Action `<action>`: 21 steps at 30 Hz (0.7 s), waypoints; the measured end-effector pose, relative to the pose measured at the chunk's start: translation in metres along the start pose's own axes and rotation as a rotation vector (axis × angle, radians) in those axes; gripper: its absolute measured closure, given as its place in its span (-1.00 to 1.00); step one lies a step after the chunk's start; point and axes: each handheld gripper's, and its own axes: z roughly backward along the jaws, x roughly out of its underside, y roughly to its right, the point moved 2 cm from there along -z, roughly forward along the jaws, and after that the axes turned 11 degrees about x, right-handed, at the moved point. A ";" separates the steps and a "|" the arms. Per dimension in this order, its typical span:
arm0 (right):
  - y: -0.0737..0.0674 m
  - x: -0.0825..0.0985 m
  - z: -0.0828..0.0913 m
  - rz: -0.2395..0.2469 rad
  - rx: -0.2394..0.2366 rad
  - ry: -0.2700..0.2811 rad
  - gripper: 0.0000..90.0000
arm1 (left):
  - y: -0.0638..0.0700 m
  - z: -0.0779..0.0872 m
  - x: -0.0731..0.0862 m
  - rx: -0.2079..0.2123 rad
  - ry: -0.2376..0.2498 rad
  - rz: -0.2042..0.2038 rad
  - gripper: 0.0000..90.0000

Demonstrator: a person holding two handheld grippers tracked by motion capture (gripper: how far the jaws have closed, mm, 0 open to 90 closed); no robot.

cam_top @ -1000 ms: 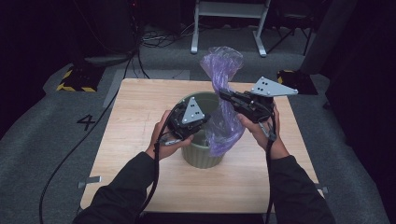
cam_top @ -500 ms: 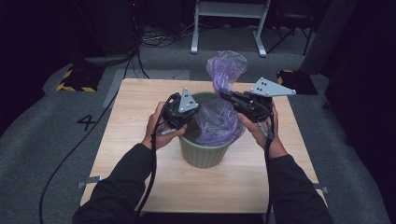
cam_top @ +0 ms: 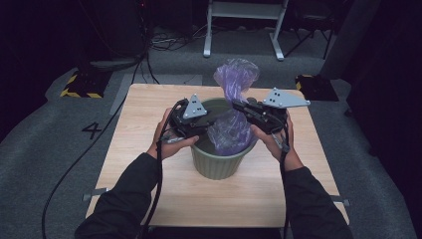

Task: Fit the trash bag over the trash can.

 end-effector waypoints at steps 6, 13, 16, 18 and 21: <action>-0.002 0.010 0.004 0.018 0.005 0.002 1.00 | 0.009 -0.004 -0.003 0.095 0.039 0.058 -0.43; -0.010 0.016 0.009 0.018 -0.013 0.012 0.99 | 0.025 -0.018 -0.013 0.057 -0.042 -0.022 -0.26; -0.011 0.017 0.011 0.012 -0.016 0.018 0.99 | 0.028 -0.017 -0.014 0.057 -0.051 -0.026 -0.10; -0.012 0.017 0.012 0.008 -0.018 0.023 0.99 | 0.031 -0.015 -0.015 0.062 -0.051 -0.033 -0.04; -0.014 0.017 0.015 0.002 -0.026 0.031 0.98 | 0.036 -0.013 -0.017 0.091 -0.043 -0.044 0.03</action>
